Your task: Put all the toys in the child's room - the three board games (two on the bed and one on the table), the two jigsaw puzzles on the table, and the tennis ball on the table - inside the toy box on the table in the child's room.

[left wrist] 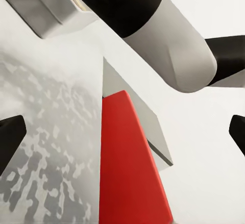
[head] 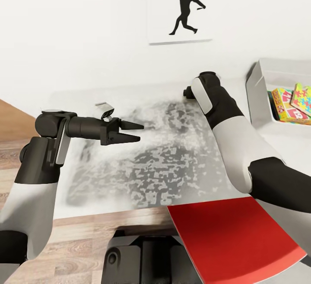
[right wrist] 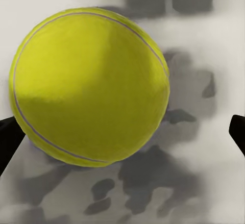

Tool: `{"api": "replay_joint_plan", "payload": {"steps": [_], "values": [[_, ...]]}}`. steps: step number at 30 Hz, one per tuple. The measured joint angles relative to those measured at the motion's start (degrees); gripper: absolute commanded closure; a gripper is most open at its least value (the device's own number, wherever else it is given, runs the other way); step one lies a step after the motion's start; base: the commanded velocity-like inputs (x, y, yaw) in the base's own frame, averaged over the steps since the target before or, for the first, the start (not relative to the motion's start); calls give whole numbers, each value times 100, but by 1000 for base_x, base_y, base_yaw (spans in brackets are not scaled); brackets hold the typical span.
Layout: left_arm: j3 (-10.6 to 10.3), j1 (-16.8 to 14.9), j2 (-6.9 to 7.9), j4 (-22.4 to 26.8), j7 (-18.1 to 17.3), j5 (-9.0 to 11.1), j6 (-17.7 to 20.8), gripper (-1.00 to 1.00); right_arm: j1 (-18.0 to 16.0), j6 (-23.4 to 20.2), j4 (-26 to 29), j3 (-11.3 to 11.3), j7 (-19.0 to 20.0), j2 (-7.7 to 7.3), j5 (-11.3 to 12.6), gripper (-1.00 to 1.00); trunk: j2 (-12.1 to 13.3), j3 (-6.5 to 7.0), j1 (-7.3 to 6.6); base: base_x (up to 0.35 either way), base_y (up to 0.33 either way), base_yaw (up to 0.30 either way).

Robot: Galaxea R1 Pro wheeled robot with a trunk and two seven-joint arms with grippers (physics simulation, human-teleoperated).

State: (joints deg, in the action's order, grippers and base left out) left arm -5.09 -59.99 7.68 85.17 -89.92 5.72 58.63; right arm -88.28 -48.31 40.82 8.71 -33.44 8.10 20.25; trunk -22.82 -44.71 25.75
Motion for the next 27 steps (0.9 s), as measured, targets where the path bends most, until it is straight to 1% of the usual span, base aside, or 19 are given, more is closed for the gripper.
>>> {"api": "replay_joint_plan", "payload": {"steps": [3,5,10,20,27], "values": [[0,0,0,0,0,0,0,-100,-85,0,2,0,4,16,8,-100,0,-28,0,0,0,0],[0,0,0,0,0,0,0,-100,-212,-5,-2,-2,6,51,18,-100,0,-46,0,0,0,0],[0,0,0,0,0,0,0,-100,-363,-34,-5,-3,7,118,22,-100,0,-93,0,0,0,0],[1,0,-3,0,0,0,0,-100,-459,-176,-6,-3,4,178,16,-100,0,-186,0,0,0,0],[0,0,-8,0,0,0,2,-100,-476,-184,-14,-3,3,186,22,-100,0,-207,0,0,0,0]]}}
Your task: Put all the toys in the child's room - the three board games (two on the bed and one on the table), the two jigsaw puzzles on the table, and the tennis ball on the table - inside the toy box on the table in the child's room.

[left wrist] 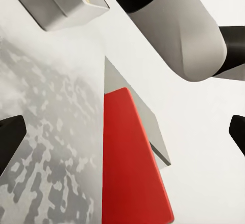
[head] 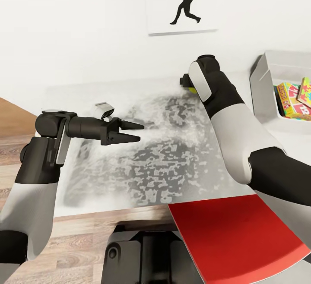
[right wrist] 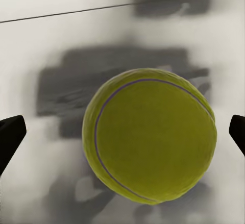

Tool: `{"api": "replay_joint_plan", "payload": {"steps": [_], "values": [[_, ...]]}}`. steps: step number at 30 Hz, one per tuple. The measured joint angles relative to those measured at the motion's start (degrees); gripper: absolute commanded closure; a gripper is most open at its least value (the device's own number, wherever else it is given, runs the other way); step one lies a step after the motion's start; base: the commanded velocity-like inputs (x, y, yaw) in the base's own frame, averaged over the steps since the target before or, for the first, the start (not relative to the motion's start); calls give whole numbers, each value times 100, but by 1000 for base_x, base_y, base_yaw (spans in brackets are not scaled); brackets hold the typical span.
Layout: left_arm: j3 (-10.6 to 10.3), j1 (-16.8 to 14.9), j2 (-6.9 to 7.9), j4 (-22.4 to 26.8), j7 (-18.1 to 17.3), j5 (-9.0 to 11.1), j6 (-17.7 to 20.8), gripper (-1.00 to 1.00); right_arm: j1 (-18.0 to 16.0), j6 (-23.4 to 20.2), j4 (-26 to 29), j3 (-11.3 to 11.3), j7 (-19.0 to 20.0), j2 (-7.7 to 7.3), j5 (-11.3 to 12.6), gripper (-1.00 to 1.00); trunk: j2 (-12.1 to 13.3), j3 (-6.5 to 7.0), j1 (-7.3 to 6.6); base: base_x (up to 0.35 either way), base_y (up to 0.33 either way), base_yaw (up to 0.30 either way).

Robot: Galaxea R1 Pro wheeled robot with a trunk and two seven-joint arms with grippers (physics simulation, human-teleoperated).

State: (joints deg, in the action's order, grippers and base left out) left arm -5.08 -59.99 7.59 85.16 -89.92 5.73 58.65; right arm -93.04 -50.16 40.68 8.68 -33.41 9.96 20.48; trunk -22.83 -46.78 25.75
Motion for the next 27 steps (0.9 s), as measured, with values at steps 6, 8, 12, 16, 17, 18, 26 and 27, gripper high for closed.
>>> {"api": "replay_joint_plan", "payload": {"steps": [6,8,12,16,17,18,26,27], "values": [[2,0,0,0,0,0,-2,-100,-44,-20,5,0,-4,1,7,-100,0,-1,0,0,0,0],[2,0,0,0,0,0,-2,-100,-65,-50,2,-4,-2,-2,11,-100,0,-1,0,0,0,0],[1,0,0,0,0,0,-2,-100,-87,-140,2,-11,3,-7,12,-100,0,-1,0,0,0,0],[1,0,0,0,0,0,-2,-100,-93,-168,0,-15,4,-17,15,-100,0,-1,0,0,0,0],[1,0,0,0,0,0,-2,-100,-94,-170,0,-15,5,-19,16,-100,0,-1,0,0,0,0],[0,0,0,0,0,0,-2,-100,-95,-172,0,-16,5,-21,14,-100,0,-1,0,0,0,0],[0,0,0,0,0,0,-2,-100,-96,-176,0,-24,5,-32,16,-100,0,-1,0,0,0,0],[0,0,0,0,0,0,-2,-100,-96,-176,0,-24,5,-32,15,-100,0,-1,0,0,0,0]]}}
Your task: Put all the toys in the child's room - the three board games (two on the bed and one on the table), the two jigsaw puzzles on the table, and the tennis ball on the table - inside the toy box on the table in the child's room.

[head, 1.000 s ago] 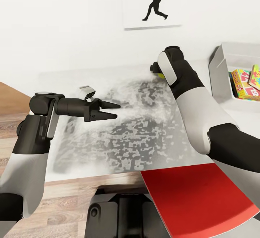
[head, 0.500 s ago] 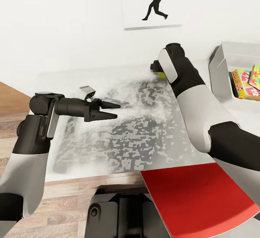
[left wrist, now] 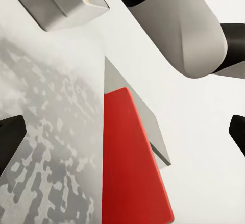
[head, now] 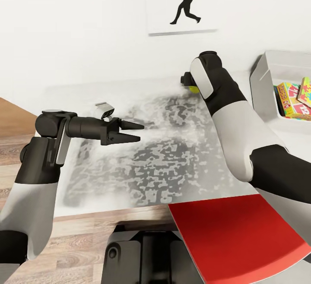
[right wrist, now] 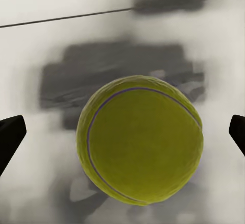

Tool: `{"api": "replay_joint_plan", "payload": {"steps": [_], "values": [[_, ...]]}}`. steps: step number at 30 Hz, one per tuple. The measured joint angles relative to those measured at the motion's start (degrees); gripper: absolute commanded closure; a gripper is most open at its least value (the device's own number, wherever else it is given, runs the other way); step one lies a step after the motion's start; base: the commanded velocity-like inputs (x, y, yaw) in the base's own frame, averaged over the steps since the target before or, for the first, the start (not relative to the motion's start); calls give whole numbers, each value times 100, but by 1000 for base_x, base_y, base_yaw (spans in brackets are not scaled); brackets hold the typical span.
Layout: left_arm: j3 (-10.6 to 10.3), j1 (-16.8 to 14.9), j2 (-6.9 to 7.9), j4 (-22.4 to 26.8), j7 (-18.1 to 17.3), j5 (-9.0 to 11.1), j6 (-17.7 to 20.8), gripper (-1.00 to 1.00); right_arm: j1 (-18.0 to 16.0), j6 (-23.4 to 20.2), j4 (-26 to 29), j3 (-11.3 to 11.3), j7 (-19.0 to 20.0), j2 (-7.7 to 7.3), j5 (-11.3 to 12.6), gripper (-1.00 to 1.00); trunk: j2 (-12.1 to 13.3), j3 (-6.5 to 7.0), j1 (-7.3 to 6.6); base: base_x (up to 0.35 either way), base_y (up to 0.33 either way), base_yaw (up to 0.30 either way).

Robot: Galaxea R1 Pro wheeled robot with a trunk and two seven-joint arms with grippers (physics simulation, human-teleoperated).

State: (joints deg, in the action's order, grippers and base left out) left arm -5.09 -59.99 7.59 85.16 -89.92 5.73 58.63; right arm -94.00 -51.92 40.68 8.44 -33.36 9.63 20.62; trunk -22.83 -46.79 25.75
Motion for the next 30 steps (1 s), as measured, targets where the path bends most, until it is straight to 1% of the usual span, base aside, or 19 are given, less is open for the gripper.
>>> {"api": "replay_joint_plan", "payload": {"steps": [12,30], "values": [[0,0,4,0,0,0,0,-100,8,15,-31,-10,4,-35,-1,-100,0,0,0,0,0,0],[-1,0,2,0,0,0,0,-100,9,14,-66,-11,3,-28,-3,-100,0,0,0,0,0,0]]}}
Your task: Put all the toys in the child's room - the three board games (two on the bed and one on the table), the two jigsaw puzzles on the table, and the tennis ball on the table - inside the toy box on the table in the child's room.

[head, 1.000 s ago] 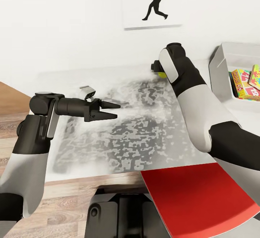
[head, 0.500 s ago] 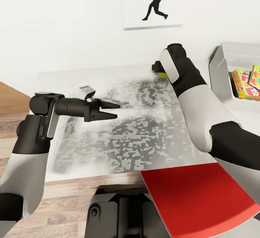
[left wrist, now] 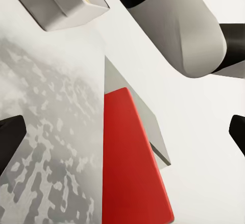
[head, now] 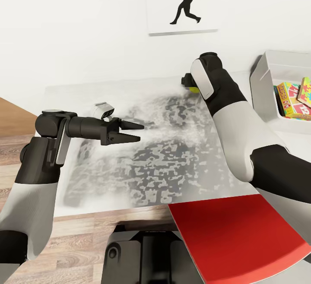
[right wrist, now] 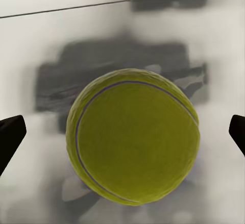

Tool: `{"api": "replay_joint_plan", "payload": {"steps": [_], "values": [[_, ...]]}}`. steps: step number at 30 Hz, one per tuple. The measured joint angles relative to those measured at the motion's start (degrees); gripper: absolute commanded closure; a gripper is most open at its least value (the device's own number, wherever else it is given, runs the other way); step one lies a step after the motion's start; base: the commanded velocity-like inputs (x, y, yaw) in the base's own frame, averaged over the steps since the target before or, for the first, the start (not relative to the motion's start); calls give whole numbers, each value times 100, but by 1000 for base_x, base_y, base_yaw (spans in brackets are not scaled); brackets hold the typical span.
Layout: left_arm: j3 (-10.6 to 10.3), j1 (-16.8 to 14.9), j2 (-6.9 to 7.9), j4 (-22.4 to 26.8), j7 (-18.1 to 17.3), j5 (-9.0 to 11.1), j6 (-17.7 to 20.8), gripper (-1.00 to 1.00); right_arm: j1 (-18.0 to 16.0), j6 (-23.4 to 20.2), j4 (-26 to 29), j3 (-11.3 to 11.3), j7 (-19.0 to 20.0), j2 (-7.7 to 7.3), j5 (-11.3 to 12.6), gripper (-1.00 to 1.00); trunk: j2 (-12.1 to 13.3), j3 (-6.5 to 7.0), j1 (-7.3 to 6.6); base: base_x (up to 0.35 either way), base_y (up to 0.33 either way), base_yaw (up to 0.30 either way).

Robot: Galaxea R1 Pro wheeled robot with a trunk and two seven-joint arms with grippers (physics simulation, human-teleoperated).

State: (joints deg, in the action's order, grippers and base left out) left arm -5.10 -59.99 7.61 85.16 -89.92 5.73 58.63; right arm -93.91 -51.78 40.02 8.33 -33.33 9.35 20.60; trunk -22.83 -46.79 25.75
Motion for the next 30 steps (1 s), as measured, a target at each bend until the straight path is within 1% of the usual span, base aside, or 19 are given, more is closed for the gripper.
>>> {"api": "replay_joint_plan", "payload": {"steps": [17,18,23,30], "values": [[1,0,-2,0,0,0,0,-100,0,-14,-5,-16,5,-17,7,-100,0,0,0,0,0,0],[1,0,-2,0,0,0,0,-100,0,-14,-5,-17,5,-17,7,100,0,0,0,0,0,0],[1,0,-2,0,0,0,0,-100,-1,-33,-4,-17,9,-19,-40,100,-1,0,0,0,0,0],[1,0,-2,0,0,0,0,-100,-1,-39,-4,-16,5,-19,-45,100,-1,0,0,0,0,0]]}}
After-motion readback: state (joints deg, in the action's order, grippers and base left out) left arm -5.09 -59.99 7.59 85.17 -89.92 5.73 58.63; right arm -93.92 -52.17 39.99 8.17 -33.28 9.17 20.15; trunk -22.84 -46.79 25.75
